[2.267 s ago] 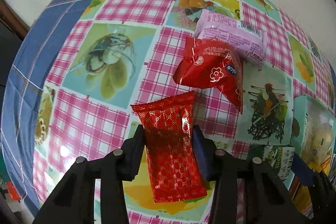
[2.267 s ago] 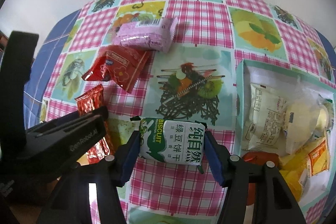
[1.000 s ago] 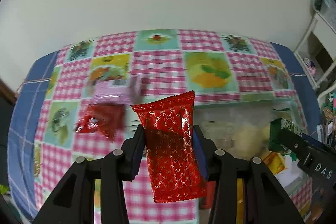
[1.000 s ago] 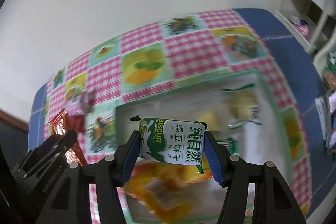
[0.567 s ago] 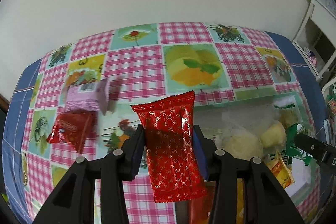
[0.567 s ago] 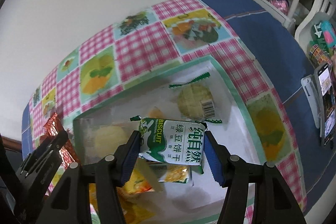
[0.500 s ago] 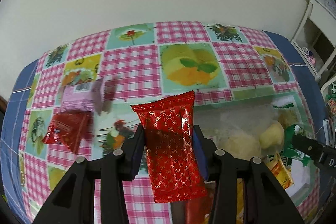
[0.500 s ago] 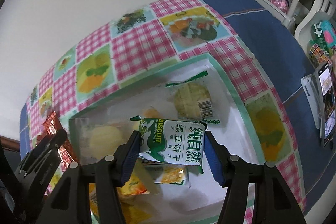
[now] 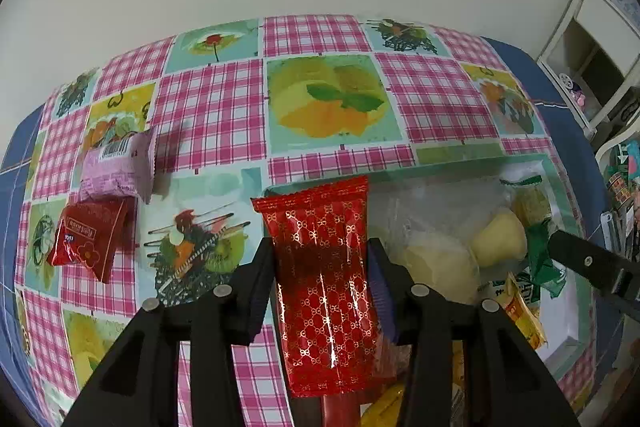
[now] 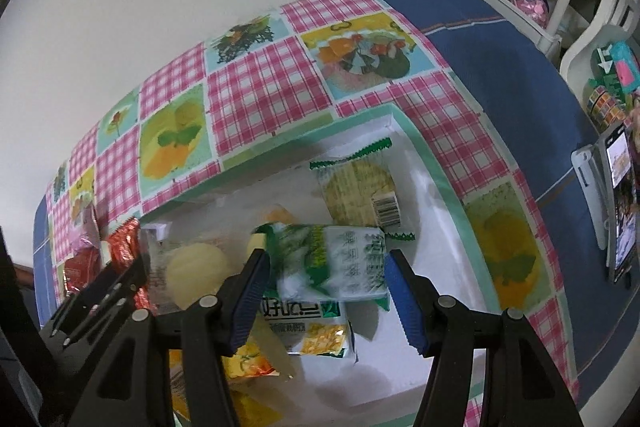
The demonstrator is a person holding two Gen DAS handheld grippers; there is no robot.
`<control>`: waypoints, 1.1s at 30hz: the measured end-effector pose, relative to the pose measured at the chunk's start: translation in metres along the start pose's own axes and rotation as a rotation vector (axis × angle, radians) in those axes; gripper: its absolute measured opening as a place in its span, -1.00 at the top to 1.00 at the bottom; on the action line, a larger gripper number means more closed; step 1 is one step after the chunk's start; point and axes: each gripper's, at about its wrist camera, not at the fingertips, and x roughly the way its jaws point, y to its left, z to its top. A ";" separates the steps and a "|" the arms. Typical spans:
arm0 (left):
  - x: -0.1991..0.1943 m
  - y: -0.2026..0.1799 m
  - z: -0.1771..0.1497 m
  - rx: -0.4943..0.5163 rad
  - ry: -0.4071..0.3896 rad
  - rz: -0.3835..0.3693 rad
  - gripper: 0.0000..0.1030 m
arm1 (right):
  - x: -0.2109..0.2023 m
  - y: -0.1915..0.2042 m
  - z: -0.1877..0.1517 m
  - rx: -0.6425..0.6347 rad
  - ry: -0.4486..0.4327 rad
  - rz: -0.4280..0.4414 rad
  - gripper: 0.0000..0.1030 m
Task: Organize snacks
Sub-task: 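Carry both packs over the white tray and open both tools to drop them, then grasp the red flower-printed pack with the left tool while the right tool grasps the pink barcode pack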
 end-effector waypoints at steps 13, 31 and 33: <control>-0.027 0.055 0.005 -0.164 0.030 0.051 -0.32 | -0.019 0.052 -0.002 -0.099 -0.043 0.026 -0.30; -0.053 0.172 -0.028 -0.525 -0.035 0.294 -0.92 | -0.013 0.149 -0.029 -0.283 -0.035 0.058 -0.76; -0.053 0.180 -0.032 -0.549 -0.034 0.300 -0.92 | -0.011 0.157 -0.032 -0.296 -0.039 0.060 -1.00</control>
